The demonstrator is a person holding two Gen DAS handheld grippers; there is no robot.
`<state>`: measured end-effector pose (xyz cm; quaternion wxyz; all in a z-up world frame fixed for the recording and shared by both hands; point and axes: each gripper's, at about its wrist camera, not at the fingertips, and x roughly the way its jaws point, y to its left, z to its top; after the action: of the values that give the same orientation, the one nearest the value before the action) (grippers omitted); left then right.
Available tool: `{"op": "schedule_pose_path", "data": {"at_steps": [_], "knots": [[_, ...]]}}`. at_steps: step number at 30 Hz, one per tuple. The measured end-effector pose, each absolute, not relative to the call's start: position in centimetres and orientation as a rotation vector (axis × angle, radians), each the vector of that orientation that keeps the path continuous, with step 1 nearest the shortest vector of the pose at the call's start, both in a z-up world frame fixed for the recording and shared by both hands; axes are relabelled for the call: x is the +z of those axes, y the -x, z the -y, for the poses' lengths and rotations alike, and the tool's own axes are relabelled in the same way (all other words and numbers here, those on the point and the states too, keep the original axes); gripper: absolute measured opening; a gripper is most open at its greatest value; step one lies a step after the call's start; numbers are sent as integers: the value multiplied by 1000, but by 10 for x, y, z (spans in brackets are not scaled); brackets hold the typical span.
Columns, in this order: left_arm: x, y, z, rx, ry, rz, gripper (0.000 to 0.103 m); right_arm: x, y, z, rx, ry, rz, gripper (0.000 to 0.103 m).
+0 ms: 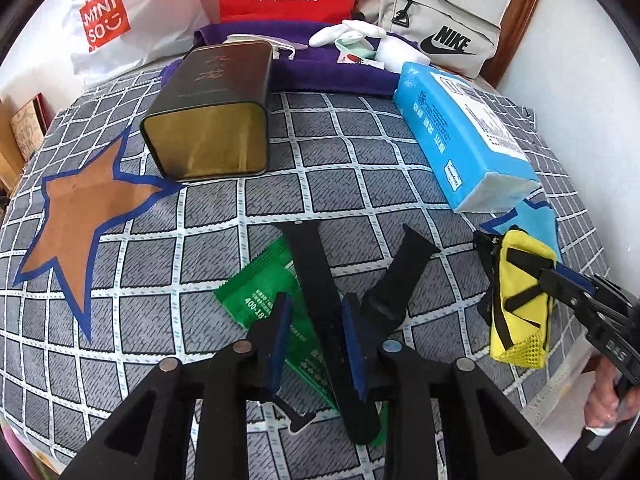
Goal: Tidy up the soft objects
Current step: 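Grasp the yellow pouch with the right tool while the left tool grasps the black watch strap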
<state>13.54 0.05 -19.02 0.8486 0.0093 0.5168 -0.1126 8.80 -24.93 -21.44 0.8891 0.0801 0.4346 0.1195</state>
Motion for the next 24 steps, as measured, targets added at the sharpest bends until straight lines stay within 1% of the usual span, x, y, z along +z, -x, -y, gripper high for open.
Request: {"op": "schedule_pose_path", "data": {"at_steps": [2, 3, 4, 5, 6, 9, 11, 15, 17, 18, 19, 20, 22, 23, 24], "knots": [[-191, -137, 3, -223, -22, -1087, 29, -214, -86, 250, 257, -183, -906, 30], [-191, -138, 5, -215, -28, -1084, 29, -213, -84, 252, 259, -192, -909, 37], [-192, -140, 6, -203, -35, -1078, 29, -213, -83, 253, 257, -202, -912, 41], [-192, -141, 8, -195, -48, -1072, 27, -213, -81, 255, 253, -220, -914, 48], [-193, -141, 11, -182, -79, -1065, 22, -212, -79, 256, 252, -233, -915, 51], [-190, -142, 9, -177, -73, -1067, 21, -212, -71, 259, 261, -282, -933, 53], [-188, -142, 3, -153, -55, -1069, 21, -212, -68, 257, 256, -301, -940, 58], [-190, -143, -5, -164, -37, -1076, 22, -217, -69, 245, 268, -311, -953, 59], [-191, -142, -3, -186, -44, -1074, 28, -220, -73, 242, 257, -321, -961, 59], [-192, -142, -1, -206, -45, -1072, 36, -223, -78, 240, 250, -336, -967, 59], [-192, -142, 0, -216, -37, -1066, 39, -225, -80, 239, 244, -348, -971, 59], [-193, -143, 1, -209, -35, -1057, 39, -227, -83, 239, 241, -363, -974, 59], [-194, -143, 4, -200, -55, -1044, 37, -228, -87, 236, 232, -390, -961, 64], [-194, -144, 5, -192, -63, -1038, 35, -228, -88, 233, 232, -385, -955, 65], [-194, -145, 4, -188, -58, -1034, 30, -227, -90, 228, 224, -361, -956, 65]]}}
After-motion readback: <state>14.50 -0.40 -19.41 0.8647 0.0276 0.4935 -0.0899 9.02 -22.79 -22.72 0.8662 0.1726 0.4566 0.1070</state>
